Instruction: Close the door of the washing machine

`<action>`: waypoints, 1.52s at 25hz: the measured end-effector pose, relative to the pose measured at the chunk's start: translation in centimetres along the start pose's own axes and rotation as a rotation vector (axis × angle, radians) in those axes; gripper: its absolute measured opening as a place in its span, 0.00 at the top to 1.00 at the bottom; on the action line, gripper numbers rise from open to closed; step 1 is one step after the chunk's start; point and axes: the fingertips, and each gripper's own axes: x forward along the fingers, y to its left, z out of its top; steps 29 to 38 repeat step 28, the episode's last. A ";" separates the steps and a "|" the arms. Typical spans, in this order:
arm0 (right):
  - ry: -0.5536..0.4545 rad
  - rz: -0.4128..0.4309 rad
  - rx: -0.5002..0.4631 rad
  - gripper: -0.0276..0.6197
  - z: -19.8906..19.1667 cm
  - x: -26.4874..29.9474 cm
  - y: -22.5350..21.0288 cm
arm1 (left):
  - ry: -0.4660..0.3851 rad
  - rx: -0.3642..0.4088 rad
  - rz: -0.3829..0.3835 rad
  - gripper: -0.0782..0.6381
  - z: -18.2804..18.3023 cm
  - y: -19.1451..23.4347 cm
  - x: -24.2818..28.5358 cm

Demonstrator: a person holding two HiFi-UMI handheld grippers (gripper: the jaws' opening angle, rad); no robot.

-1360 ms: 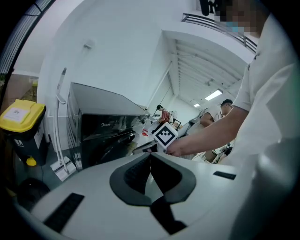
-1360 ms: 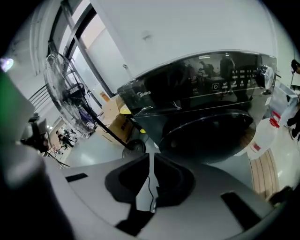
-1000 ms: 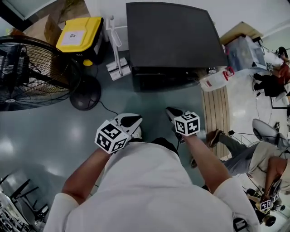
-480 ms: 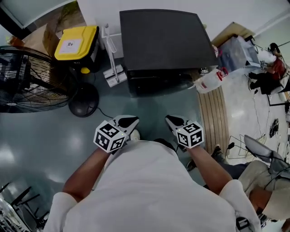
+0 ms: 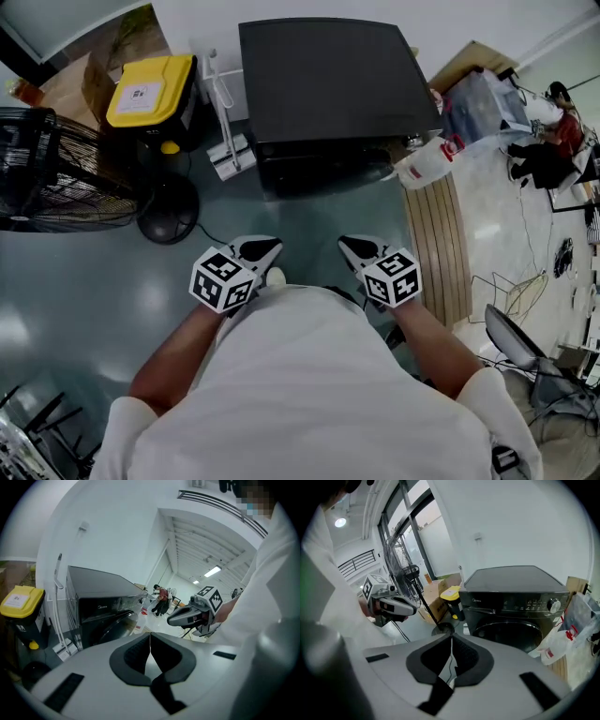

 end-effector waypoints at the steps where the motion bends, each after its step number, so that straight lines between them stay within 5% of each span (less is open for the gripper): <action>1: -0.001 0.002 -0.004 0.93 0.1 0.0 0.0 | 0.002 -0.002 0.000 0.87 -0.1 0.0 0.1; 38: -0.024 -0.027 0.005 0.95 -1.4 -3.4 -5.7 | 0.083 0.065 0.020 0.87 0.5 0.4 7.7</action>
